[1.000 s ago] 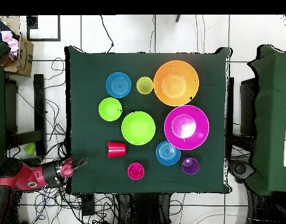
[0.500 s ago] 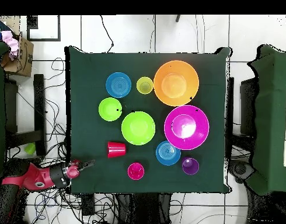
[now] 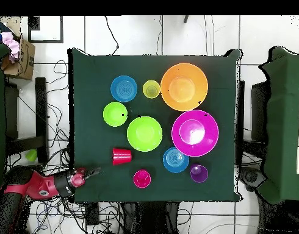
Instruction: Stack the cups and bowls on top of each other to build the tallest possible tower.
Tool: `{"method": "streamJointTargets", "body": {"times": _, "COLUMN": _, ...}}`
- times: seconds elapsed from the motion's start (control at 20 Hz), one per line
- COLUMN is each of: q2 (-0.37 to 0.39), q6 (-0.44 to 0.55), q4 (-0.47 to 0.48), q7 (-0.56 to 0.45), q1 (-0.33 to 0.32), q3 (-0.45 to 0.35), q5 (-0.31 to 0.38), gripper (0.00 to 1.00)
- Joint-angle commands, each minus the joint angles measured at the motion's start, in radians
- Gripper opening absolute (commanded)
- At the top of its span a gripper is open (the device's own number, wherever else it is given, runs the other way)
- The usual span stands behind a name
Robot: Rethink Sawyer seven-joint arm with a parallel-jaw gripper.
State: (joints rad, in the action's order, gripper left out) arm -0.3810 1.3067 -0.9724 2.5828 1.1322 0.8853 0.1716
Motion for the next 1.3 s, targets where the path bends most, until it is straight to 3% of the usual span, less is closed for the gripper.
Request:
{"method": "streamJointTargets", "body": {"times": 0.05, "q2": 0.037, "q6": -0.021, "q4": -0.033, "q7": 0.127, "q1": 0.010, "q3": -0.061, "q5": 0.022, "gripper": 1.00}}
{"method": "streamJointTargets", "body": {"times": 0.6, "q2": 0.038, "q6": -0.044, "q4": -0.054, "q7": 0.141, "q1": -0.003, "q3": -0.028, "q5": 0.052, "gripper": 1.00}}
{"method": "streamJointTargets", "body": {"times": 0.95, "q2": -0.001, "q6": -0.078, "q4": -0.061, "q7": 0.166, "q1": -0.001, "q3": -0.052, "q5": 0.043, "gripper": 1.00}}
{"method": "streamJointTargets", "body": {"times": 1.3, "q2": -0.092, "q6": -0.139, "q4": -0.038, "q7": 0.172, "q1": -0.021, "q3": -0.081, "q5": 0.056, "gripper": 1.00}}
